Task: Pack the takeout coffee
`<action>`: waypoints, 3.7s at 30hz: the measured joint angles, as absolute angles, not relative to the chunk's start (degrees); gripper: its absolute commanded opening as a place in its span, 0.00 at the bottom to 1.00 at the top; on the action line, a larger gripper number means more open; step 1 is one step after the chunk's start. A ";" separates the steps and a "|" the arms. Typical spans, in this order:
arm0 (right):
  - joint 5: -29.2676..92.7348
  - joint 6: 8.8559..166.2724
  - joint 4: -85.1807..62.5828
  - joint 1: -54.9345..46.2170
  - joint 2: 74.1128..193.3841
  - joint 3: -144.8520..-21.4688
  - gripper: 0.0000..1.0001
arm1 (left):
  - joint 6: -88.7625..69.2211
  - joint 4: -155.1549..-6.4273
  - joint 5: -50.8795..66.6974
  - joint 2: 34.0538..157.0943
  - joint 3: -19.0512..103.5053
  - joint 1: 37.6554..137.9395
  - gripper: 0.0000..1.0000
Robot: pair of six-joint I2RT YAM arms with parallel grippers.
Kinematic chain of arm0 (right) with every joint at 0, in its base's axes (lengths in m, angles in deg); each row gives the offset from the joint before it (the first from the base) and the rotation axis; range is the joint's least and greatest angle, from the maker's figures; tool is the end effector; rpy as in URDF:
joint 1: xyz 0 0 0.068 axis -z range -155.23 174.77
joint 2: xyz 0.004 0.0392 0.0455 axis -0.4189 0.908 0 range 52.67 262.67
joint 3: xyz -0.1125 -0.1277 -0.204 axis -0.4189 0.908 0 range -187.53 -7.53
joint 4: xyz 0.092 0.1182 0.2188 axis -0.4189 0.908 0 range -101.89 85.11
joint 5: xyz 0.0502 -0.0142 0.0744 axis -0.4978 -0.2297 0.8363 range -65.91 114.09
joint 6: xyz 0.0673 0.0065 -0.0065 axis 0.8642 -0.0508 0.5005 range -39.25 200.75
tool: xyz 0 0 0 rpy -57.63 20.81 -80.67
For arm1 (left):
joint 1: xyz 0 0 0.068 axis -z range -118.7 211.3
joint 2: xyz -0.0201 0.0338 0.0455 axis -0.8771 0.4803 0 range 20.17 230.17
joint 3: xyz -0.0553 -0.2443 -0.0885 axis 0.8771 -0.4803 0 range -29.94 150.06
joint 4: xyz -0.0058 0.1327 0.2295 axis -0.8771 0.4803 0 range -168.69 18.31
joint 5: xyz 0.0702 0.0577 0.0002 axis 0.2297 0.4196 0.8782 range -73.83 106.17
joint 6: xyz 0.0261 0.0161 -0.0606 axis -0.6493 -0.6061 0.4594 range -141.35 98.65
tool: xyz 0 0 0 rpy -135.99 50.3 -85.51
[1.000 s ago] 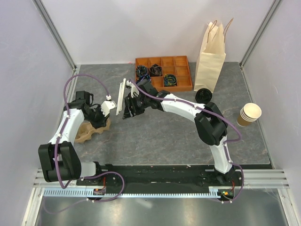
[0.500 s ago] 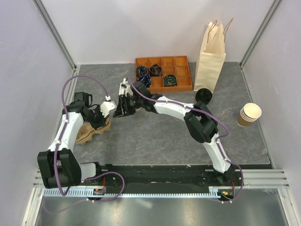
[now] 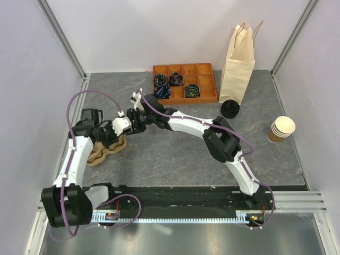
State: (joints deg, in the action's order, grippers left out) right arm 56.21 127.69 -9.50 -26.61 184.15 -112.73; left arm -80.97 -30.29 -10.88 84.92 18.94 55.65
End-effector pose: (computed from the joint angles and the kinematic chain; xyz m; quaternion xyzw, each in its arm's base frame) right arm 0.3178 0.4441 0.1917 -0.1730 0.8205 0.5264 0.1405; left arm 0.2210 -0.0031 0.2248 0.4765 0.8210 -0.0752 0.3052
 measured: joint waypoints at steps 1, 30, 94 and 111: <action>56.17 127.73 -9.57 -26.61 184.15 -112.87 0.56 | -80.97 -30.46 -10.90 84.20 18.85 55.67 0.02; 55.75 127.69 -9.70 -25.95 183.95 -114.33 0.70 | -84.57 -29.04 -6.35 75.41 20.30 63.17 0.02; 65.92 122.70 -7.95 4.91 149.94 -97.68 0.00 | -75.94 -23.12 -3.23 64.90 16.01 67.63 0.70; 66.81 99.38 15.63 9.94 133.99 -88.15 0.00 | -94.58 -43.18 4.66 80.61 3.79 63.71 0.36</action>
State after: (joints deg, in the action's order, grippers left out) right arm 66.81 99.38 15.63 9.94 133.99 -88.15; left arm -94.58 -43.18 4.66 80.61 3.79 63.71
